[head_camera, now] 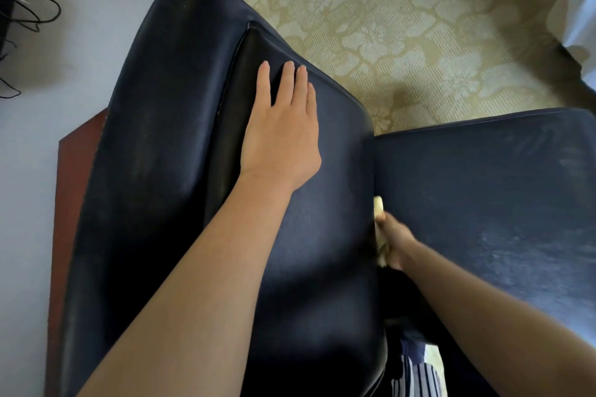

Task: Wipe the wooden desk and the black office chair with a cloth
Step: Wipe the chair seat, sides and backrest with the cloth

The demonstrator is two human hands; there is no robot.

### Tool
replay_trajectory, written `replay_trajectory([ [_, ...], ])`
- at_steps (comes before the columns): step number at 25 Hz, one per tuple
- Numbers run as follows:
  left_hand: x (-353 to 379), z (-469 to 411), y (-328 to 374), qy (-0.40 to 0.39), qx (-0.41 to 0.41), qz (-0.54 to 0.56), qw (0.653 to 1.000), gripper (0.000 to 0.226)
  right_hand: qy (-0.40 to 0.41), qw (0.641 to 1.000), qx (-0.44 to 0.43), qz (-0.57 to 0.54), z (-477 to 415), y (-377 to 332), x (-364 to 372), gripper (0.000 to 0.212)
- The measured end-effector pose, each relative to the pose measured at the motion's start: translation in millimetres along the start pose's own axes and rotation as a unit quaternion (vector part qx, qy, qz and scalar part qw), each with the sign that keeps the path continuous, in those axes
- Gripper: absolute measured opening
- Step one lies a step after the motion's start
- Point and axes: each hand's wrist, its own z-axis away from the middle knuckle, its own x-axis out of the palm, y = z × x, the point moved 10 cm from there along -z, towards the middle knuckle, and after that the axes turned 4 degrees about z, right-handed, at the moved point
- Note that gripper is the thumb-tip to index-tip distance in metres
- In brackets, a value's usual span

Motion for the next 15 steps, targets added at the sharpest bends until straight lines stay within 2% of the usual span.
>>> replay_trajectory([
  [2, 1, 0, 0, 0.002, 0.001, 0.0, 1.0, 0.062, -0.006, 0.997, -0.071, -0.008, 1, -60, 16, 0.023],
  [4, 0, 0, 0, 0.004, 0.001, -0.001, 1.0, 0.063, 0.005, 0.988, -0.156, -0.001, 5, -117, 27, 0.038],
  [9, -1, 0, 2, 0.003, 0.003, -0.002, 1.0, 0.062, -0.01, 0.947, -0.31, 0.089, 49, -211, 63, 0.047],
  [12, 0, 0, 1, 0.003, 0.0, -0.005, 1.0, 0.061, 0.01, 0.896, -0.406, 0.179, 90, -209, 78, 0.047],
  [15, 0, 1, -1, 0.003, -0.001, -0.015, 1.0, 0.062, 0.008, 0.867, -0.469, 0.167, 126, -149, 74, 0.048],
])
